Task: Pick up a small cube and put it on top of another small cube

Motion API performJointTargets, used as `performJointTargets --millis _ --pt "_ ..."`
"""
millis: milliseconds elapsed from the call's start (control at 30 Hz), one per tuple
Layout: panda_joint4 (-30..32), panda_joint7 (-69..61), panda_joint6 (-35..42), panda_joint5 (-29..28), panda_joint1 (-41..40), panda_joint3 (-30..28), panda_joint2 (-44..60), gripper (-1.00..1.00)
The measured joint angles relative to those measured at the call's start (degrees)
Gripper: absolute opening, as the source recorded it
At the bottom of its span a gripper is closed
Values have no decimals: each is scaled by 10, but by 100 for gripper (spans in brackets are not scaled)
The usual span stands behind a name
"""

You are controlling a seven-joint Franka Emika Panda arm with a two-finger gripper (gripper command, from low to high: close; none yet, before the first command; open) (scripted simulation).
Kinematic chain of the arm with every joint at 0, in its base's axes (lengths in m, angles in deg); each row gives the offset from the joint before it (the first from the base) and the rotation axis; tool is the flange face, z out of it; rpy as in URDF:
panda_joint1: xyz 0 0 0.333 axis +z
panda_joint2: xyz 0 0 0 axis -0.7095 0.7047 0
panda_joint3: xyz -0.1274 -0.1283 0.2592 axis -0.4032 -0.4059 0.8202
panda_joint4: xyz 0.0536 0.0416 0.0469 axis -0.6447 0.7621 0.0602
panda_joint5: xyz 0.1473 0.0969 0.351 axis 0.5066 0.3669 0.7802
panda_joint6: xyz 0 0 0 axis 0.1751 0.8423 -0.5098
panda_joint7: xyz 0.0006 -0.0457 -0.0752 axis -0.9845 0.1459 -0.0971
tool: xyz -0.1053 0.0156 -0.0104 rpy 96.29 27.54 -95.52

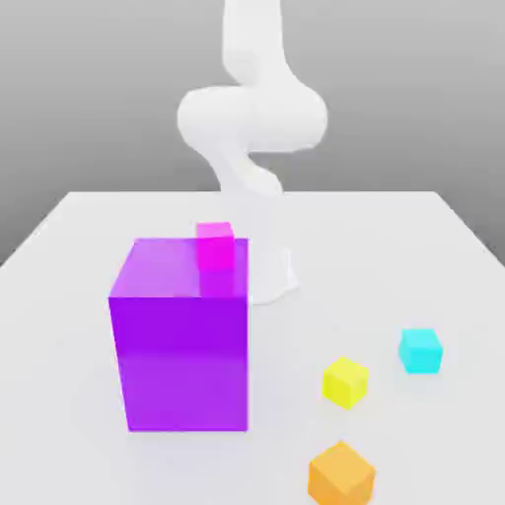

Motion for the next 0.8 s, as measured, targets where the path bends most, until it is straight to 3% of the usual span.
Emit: performJointTargets --millis 533,800 --pt "40 -168 -123 30 78 -8 336 0" --pt "60 -228 -185 14 100 3 501 0"
